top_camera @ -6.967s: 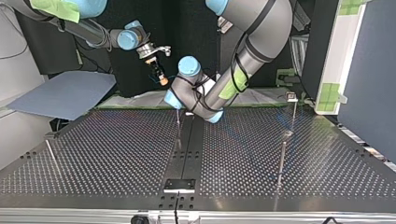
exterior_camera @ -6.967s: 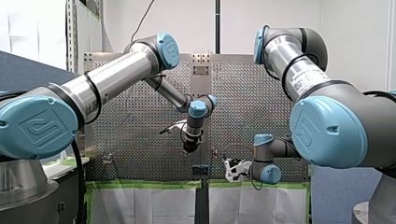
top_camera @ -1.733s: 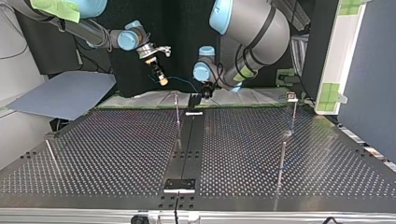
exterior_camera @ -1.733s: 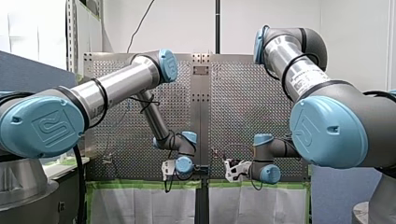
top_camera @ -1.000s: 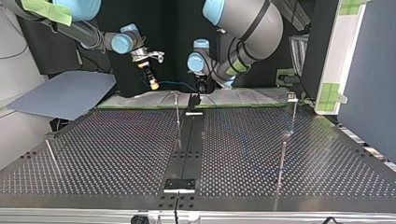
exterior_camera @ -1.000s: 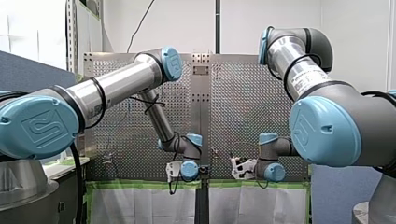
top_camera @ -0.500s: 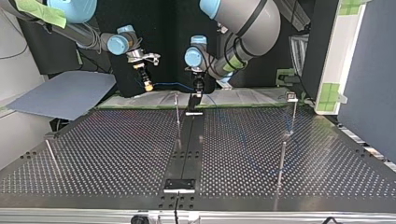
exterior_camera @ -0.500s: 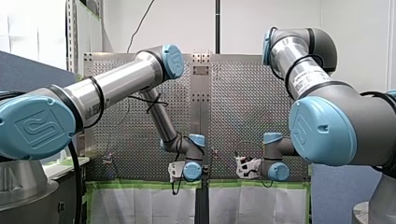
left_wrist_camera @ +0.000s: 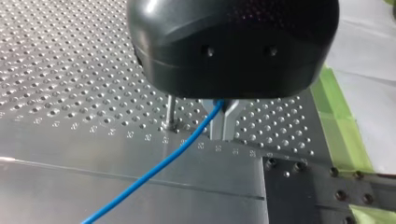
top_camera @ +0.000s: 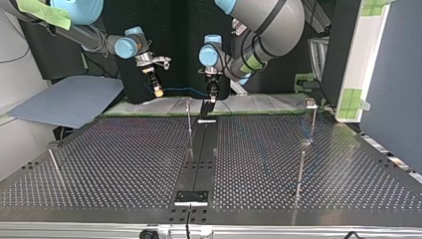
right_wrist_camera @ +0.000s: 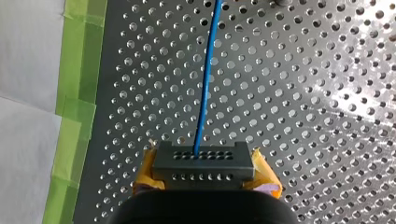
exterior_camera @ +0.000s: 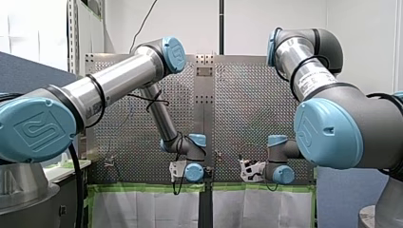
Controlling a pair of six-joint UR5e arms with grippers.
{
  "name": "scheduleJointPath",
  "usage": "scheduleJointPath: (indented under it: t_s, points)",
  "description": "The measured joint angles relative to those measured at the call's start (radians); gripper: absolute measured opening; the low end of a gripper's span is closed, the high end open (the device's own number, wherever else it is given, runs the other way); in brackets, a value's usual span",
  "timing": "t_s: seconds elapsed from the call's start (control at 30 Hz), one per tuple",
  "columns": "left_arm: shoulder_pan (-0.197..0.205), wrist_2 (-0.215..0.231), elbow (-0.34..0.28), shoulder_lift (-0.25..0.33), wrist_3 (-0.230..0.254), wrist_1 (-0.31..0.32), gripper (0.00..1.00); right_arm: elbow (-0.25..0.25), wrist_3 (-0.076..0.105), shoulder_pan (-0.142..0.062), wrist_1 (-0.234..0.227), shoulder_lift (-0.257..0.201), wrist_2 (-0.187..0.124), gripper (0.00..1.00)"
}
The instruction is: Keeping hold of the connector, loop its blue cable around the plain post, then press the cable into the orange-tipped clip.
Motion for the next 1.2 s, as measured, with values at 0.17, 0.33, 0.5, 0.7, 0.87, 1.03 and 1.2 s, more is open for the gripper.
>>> scheduleJointPath:
  t_s: [0.17, 0.33, 0.5, 0.7, 0.87, 1.03, 1.2]
  points:
    - [-0.005, 0.000, -0.001, 0.001, 0.027, 0.001, 0.01, 0.000, -0.001, 0.001, 0.002, 0.000, 0.001, 0.00]
    - [-0.017, 0.001, 0.000, 0.001, 0.064, 0.000, 0.01, 0.000, -0.002, -0.002, 0.003, 0.000, 0.002, 0.00]
    - [-0.030, -0.003, 0.000, 0.001, 0.091, 0.000, 0.01, 0.000, -0.001, -0.006, -0.002, 0.000, 0.004, 0.00]
    - [-0.032, -0.004, 0.000, 0.005, 0.095, 0.000, 0.01, -0.003, 0.001, -0.014, -0.016, 0.000, 0.003, 0.00]
    - [-0.029, -0.003, 0.013, 0.013, 0.096, -0.010, 0.01, -0.010, 0.002, -0.021, -0.018, 0.000, -0.001, 0.00]
    - [-0.034, -0.001, 0.036, 0.014, 0.096, -0.037, 0.01, -0.021, 0.007, -0.028, -0.018, 0.000, -0.017, 0.00]
    - [-0.035, -0.002, 0.048, 0.014, 0.095, -0.044, 0.01, -0.036, 0.008, -0.031, -0.008, -0.001, -0.026, 0.00]
